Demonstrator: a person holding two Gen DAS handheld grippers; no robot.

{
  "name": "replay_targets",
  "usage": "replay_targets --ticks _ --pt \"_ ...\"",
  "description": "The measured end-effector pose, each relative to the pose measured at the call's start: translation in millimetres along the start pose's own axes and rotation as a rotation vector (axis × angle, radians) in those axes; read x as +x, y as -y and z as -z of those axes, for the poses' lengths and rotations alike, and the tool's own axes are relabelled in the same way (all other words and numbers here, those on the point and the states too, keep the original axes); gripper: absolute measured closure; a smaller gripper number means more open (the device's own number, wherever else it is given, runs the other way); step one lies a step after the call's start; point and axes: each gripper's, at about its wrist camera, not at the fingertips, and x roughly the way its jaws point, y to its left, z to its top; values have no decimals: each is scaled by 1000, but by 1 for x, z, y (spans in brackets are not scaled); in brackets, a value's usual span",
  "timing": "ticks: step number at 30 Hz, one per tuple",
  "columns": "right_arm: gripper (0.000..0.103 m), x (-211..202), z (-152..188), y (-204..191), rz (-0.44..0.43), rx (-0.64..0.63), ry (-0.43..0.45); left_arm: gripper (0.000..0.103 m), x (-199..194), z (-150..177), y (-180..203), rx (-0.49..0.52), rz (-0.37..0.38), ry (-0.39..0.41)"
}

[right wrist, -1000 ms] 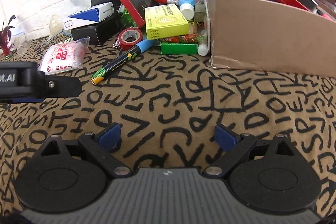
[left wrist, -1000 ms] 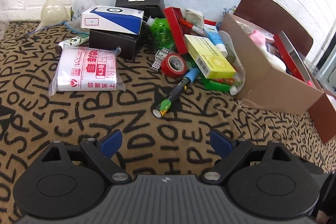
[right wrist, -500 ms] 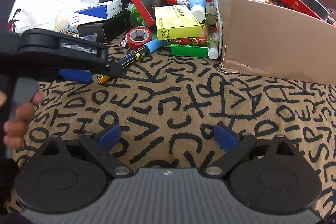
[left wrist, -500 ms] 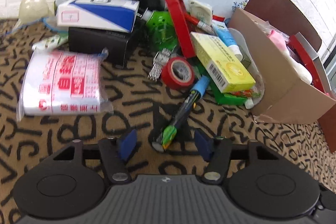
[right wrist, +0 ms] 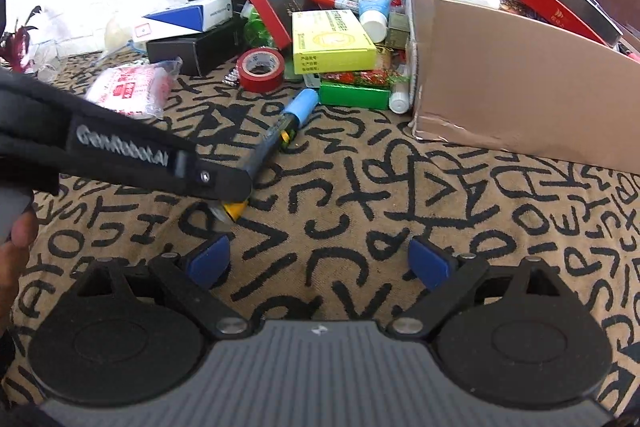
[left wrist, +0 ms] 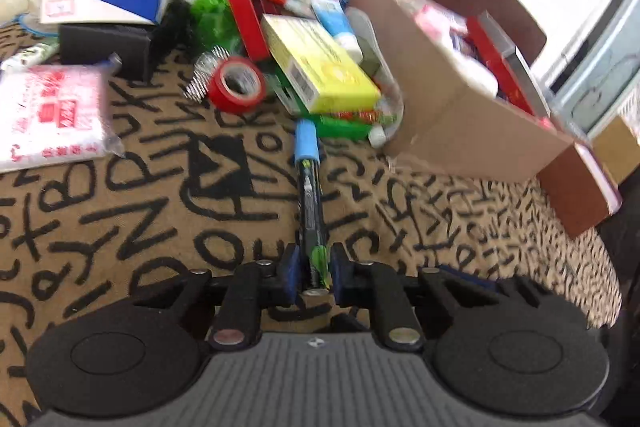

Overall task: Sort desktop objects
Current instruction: 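Grasp the blue-capped black marker with the left gripper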

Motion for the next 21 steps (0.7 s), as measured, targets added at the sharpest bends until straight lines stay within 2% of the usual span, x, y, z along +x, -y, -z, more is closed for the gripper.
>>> replay_targets --ticks 2,3,7,11,12,13,14,15,18,21 --pt "10 1 -1 -1 -29 2 9 62 -6 -5 -3 -23 -2 24" --pt "10 1 -2 -2 -41 -1 12 59 -7 -7 -4 -32 -6 33" --pt "14 9 -11 -18 -49 -64 47 59 -8 -14 -6 -48 -23 38" --pt "41 23 -21 -33 -11 -137 68 61 -10 -17 -9 -65 -21 31" --pt "49 27 -23 -32 -22 -131 62 63 -11 -17 -9 -63 -23 29" --pt "52 27 -23 -30 -37 -118 68 67 -11 -16 -8 -62 -24 26" --pt "66 25 -24 -29 -45 -113 69 69 -9 -16 -7 -64 -24 22" --pt "77 23 -23 -28 -51 -115 71 69 -7 -15 -6 -68 -23 16" --pt "84 14 -19 -24 -66 -121 48 69 3 -13 2 -76 -14 -4" --pt "87 4 -11 -20 -81 -120 30 69 11 -10 13 -58 -8 -26"
